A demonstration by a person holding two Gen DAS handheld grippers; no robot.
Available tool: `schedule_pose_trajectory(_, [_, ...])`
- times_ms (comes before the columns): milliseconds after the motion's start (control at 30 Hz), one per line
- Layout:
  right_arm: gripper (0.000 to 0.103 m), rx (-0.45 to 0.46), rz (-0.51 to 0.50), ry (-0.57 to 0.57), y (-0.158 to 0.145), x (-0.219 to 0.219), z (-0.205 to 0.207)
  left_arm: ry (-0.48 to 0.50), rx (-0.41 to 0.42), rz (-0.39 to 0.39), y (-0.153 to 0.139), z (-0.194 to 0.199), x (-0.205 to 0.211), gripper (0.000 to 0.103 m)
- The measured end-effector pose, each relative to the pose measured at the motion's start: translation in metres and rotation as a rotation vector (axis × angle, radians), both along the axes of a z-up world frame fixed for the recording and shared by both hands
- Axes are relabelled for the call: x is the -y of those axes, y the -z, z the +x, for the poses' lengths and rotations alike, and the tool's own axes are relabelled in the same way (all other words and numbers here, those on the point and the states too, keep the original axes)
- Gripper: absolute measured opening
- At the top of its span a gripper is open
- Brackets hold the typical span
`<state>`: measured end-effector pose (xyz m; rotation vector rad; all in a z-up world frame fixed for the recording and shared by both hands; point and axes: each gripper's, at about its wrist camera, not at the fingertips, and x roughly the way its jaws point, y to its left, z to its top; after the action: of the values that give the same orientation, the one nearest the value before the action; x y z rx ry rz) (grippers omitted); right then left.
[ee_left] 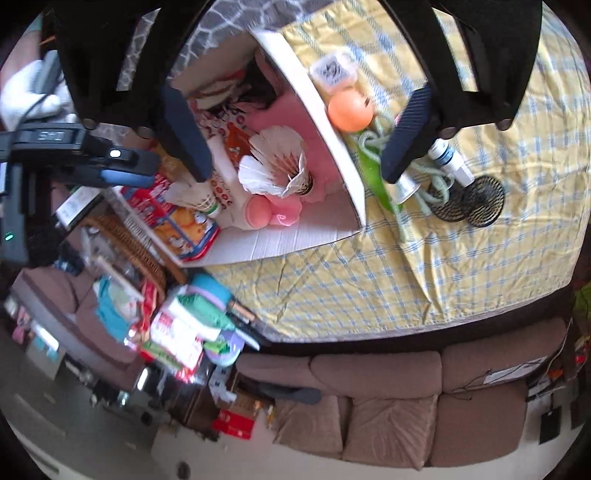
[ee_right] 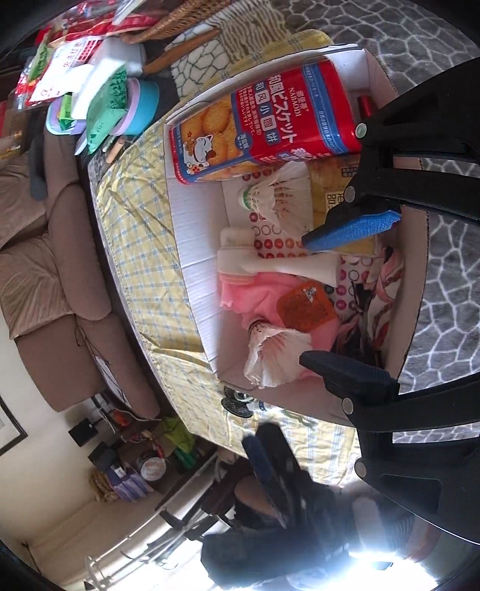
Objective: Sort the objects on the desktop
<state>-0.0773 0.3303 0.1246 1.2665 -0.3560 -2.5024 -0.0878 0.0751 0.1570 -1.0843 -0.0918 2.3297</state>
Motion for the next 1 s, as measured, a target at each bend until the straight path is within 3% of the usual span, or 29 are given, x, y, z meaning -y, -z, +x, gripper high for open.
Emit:
schedule_pose_trajectory(133, [0.079, -0.052, 0.043, -0.027, -0.007, 0.021, 0.020, -0.076, -0.029, 0.016, -0.008, 0.033, 0.046, 0.103])
schedule_pose_trajectory(333, [0.103, -0.113, 0.092, -0.071, -0.001, 0.062, 0.057, -0.226, 0.009, -0.009, 0.018, 0.083, 0.095, 0.103])
schedule_pose_trajectory(500, [0.102, -0.110, 0.167, -0.099, 0.032, 0.096, 0.078, -0.320, 0.068, -0.011, 0.045, 0.109, 0.113, 0.103])
schedule_pose_trajectory(600, [0.102, -0.074, 0.196, -0.112, 0.055, 0.109, 0.079, -0.354, 0.093, -0.045, 0.058, 0.122, 0.112, 0.103])
schedule_pose_trajectory(767, [0.102, -0.054, 0.331, -0.135, 0.082, 0.124, 0.071, -0.389, 0.097, -0.109, 0.075, 0.134, 0.104, 0.103])
schedule_pose_trajectory(1000, [0.102, -0.037, 0.358, -0.102, 0.100, 0.122, 0.056, -0.485, 0.111, -0.145, 0.095, 0.134, 0.113, 0.103])
